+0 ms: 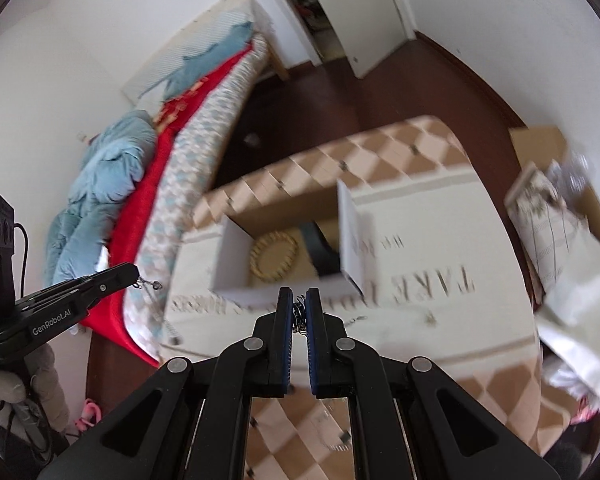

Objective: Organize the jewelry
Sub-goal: 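Carry the chain bracelet into the box and open the right gripper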

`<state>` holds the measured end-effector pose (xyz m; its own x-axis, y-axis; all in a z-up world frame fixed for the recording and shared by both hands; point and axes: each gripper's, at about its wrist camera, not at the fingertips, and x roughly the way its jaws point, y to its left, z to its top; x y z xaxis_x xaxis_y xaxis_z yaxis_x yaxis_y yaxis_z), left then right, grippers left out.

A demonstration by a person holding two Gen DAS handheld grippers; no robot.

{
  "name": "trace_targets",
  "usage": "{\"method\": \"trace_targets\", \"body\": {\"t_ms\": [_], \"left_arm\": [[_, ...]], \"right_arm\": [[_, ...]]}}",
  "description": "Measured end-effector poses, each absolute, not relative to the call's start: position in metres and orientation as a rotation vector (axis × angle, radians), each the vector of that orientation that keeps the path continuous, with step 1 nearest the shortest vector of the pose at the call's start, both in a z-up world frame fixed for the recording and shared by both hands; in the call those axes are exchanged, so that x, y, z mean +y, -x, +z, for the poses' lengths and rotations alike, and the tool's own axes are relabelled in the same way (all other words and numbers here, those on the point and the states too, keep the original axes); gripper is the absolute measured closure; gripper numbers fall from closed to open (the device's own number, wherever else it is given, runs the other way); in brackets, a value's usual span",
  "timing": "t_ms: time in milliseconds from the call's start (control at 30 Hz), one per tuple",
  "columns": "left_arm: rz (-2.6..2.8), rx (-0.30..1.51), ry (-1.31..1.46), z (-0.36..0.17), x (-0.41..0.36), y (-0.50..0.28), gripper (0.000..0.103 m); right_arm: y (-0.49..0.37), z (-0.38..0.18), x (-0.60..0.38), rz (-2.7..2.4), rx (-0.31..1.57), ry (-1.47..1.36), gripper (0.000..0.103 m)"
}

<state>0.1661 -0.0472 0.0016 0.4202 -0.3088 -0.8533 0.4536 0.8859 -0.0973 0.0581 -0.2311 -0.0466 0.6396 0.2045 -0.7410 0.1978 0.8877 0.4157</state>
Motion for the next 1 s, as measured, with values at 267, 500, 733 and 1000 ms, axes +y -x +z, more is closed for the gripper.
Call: {"method": "trace_targets", "body": {"t_ms": [267, 500, 733, 1000], "left_arm": [[-0.484, 1.064, -0.159, -0.009, -0.071, -0.214, 0.101], [-0.458, 1.178, -0.156, -0.062, -0.085, -0.246, 0.101], [-0.449, 1.253, -0.124, -0.093, -0.082, -0.262, 0.099], [-0.383, 1.245, -0.115, -0.093, -0.074, -0.265, 0.093]], "right_arm": [[-0.133, -0.03, -0.226, 0.01, 0.9, -0.413, 0.097], [-0.204, -0.063, -0.228, 0.022, 1.022, -0.388, 0.097], [-0.235, -0.085, -0.222, 0.048, 1.098, -0.369, 0.096], [-0.24, -0.106, -0.238, -0.03, 1.194, -0.318, 0.065]]}}
